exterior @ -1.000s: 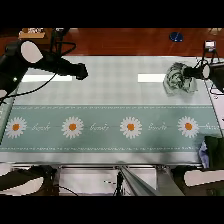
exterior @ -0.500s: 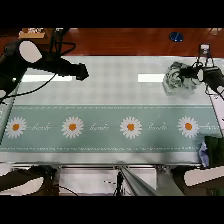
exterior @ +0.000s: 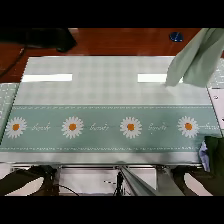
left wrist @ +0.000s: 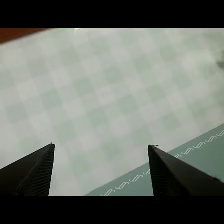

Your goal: Fold the shirts.

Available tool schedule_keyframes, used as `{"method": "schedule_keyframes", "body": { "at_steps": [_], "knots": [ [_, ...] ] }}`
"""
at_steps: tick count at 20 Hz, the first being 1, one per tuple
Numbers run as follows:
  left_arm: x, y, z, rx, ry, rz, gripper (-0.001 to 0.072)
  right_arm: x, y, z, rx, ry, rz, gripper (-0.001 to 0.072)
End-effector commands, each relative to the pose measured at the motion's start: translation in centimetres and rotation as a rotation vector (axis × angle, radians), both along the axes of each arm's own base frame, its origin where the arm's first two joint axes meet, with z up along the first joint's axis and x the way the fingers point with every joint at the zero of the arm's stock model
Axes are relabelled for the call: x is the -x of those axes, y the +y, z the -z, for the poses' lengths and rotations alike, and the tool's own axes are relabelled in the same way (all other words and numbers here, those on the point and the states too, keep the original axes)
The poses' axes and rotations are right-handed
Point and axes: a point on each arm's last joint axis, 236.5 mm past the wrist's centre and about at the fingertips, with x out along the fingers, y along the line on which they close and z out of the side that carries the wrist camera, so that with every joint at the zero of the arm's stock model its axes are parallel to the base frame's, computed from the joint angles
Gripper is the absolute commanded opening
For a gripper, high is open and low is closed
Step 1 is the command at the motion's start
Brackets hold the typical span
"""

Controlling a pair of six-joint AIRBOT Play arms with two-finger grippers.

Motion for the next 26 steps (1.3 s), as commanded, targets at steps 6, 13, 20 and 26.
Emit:
{"method": "schedule_keyframes", "body": {
  "at_steps": [6,13,20,26],
  "knots": [
    [10.6,7.0,-8.9,-0.128,-0.125,-0.094,0.0714,13.2,8.7,-3.0,-0.105,0.093,-0.226,0.0035],
    [14.9,9.4,-8.5,-0.186,-0.072,-0.124,0.0713,12.2,10.5,2.5,0.033,0.309,-0.262,0.0036],
    [14.8,9.4,-8.4,-0.17,-0.059,-0.139,0.0713,13.9,23.6,11.4,-0.203,0.701,-0.716,0.0036],
    [14.8,9.4,-8.4,-0.17,-0.059,-0.139,0.0714,17.2,37.6,26.5,-0.013,1.119,-0.951,0.0037]
  ]
}}
